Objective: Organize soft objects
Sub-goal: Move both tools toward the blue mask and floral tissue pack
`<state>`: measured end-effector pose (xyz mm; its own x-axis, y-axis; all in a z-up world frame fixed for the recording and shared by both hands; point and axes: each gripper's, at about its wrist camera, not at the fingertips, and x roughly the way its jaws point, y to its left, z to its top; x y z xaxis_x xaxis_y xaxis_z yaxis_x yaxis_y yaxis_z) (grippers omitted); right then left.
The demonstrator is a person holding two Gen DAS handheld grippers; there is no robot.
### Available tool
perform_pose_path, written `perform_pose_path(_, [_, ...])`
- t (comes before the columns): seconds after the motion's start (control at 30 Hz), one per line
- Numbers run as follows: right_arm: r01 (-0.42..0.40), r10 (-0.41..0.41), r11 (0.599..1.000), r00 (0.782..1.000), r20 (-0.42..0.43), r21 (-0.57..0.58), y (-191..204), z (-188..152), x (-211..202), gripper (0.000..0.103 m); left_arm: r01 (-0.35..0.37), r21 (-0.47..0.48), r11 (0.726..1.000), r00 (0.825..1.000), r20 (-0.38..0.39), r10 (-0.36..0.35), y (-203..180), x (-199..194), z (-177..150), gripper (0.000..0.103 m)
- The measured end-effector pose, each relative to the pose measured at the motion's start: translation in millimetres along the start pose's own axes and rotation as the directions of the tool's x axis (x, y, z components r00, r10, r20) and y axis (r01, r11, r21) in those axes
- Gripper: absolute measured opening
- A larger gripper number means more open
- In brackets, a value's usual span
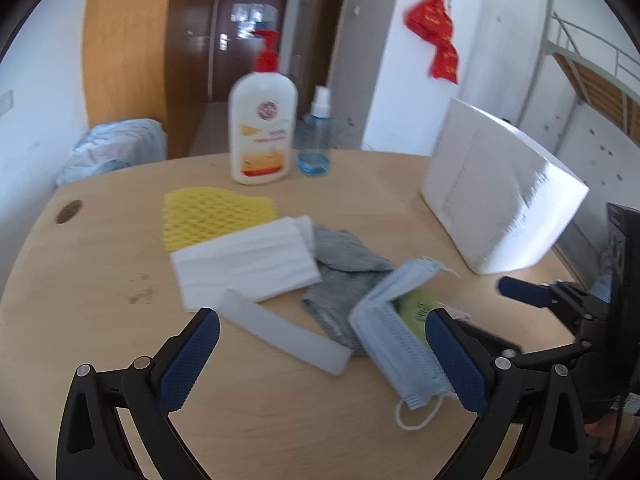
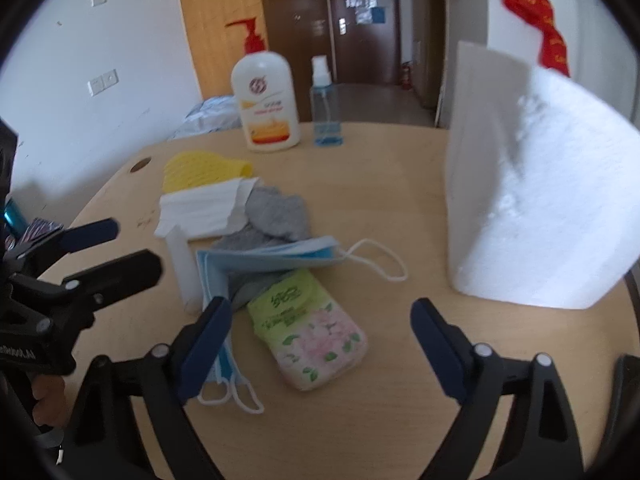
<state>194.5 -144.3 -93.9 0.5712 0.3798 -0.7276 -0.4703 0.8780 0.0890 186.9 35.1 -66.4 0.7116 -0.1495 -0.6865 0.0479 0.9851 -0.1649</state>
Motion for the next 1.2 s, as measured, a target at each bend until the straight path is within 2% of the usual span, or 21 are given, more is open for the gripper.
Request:
perform_pose_path(0.13, [-0.009, 0.008, 1.0, 1.0, -0.026, -0.008, -5, -3, 7, 0.088, 0.044, 0.025, 0.999, 0.999, -0.023, -0.044, -13, 10, 1, 0.099])
perform_pose_path(0.27, [-0.05, 0.051, 0.999, 0.997, -0.056, 0.007, -12, -6, 14, 0.079, 0.086, 0.017, 0.996, 0.994, -0.062, -0.085, -19, 21, 3, 0.092])
perform_pose_path(0.5, [-0.093, 0.091, 0.996, 0.991, -0.095, -0.017, -9, -7, 26, 0.077, 0.122, -0.001, 0.993, 0.986, -0.112, -0.121, -23, 42, 5, 0.083])
perform_pose_path(0.73, [-0.124, 0.122, 0.992, 0.987, -0.101, -0.017, -10, -8, 31, 0.071, 0.1, 0.009, 0.995, 0.985, -0.141, -0.098, -29, 56, 5, 0.065])
perform_pose_path(0.8, [-0.125, 0.122, 0.992, 0.987, -0.101, -0.017, -10, -8, 31, 0.07, 0.083, 0.005, 0.997, 0.986, -0.144, -0.081, -27, 60, 6, 0.056])
perform_pose_path(0.87, [-0.128, 0.125, 0.992, 0.987, -0.101, -0.02, -9, -8, 31, 0.068, 0.067, -0.005, 0.998, 0.987, -0.149, -0.067, -25, 63, 6, 0.056])
perform_pose_path(1.03, [-0.11, 0.106, 0.994, 0.989, -0.104, -0.029, -8, -8, 31, 0.066, 0.062, -0.009, 0.998, 0.987, -0.15, -0.063, -22, 64, 5, 0.043])
perform_pose_path(1.07, [-0.112, 0.109, 0.993, 0.989, -0.103, -0.028, -9, -8, 31, 0.065, 0.052, -0.007, 0.999, 0.988, -0.147, -0.053, -23, 64, 5, 0.037])
perform_pose_path(1.13, [-0.111, 0.107, 0.993, 0.989, -0.105, -0.031, -9, -8, 31, 0.06, 0.051, -0.011, 0.999, 0.988, -0.143, -0.052, -21, 63, 5, 0.032])
perform_pose_path(1.2, [-0.108, 0.103, 0.993, 0.989, -0.108, -0.037, -9, -8, 31, 0.051, 0.045, -0.015, 0.999, 0.989, -0.142, -0.047, -20, 62, 5, 0.024])
